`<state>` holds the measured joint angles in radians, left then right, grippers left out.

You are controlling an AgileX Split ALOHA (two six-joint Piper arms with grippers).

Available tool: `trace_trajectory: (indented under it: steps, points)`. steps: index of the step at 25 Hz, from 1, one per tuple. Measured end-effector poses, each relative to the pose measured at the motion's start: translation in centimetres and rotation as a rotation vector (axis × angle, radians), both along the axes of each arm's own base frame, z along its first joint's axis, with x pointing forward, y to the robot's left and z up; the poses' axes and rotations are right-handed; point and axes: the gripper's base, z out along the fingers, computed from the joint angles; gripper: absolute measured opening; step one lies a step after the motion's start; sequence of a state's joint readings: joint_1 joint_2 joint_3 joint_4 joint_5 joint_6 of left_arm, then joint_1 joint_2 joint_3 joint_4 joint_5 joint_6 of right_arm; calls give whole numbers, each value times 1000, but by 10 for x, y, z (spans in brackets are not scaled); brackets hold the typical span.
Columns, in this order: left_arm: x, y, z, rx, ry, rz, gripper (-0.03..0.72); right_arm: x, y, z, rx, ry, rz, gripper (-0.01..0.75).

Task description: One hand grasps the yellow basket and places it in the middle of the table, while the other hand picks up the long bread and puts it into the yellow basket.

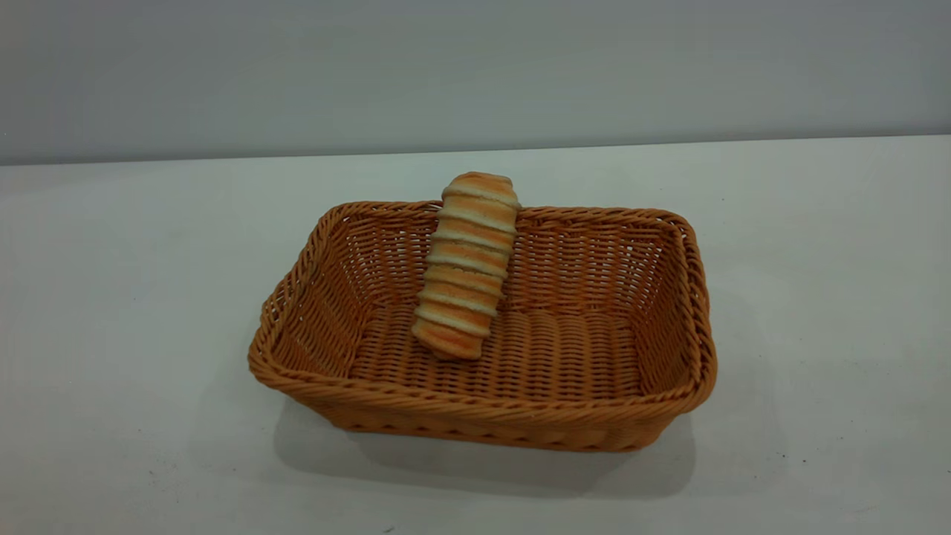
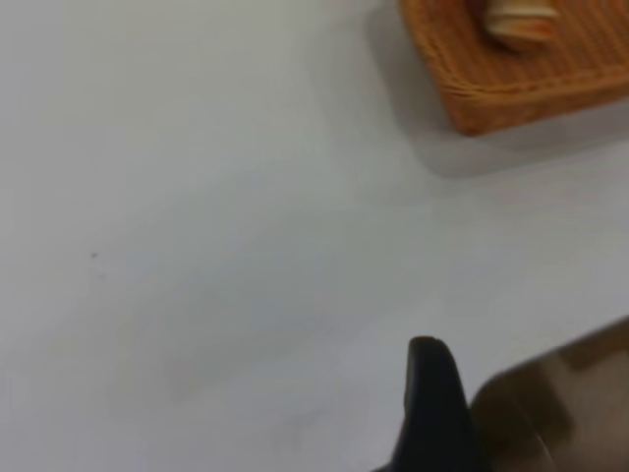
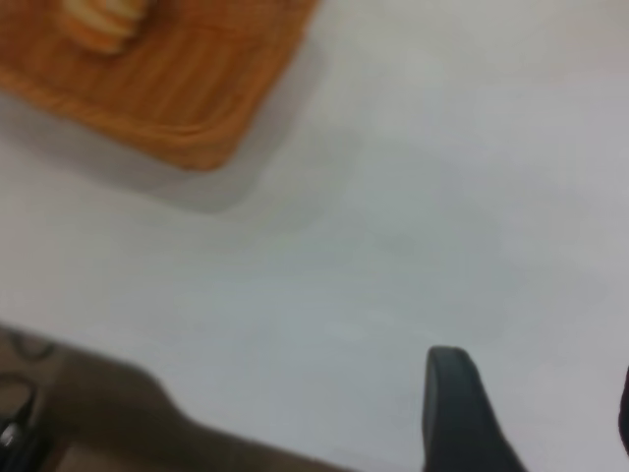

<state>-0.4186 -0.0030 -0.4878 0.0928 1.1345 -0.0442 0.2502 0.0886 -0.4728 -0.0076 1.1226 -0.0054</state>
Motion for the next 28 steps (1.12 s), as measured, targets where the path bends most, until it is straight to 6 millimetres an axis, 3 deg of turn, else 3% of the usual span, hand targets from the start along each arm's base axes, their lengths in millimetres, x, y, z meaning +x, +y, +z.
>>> trace_trajectory:
  steps: [6,13,28]
  points:
    - [-4,0,0,-4,-16,187,558,0,-1,0,1,0,-172,370]
    - [-6,-2,0,-3,-16,374,558,0,-2,0,1,0,-237,370]
    - [-6,-2,0,-2,-17,397,558,0,-2,0,5,1,-241,370]
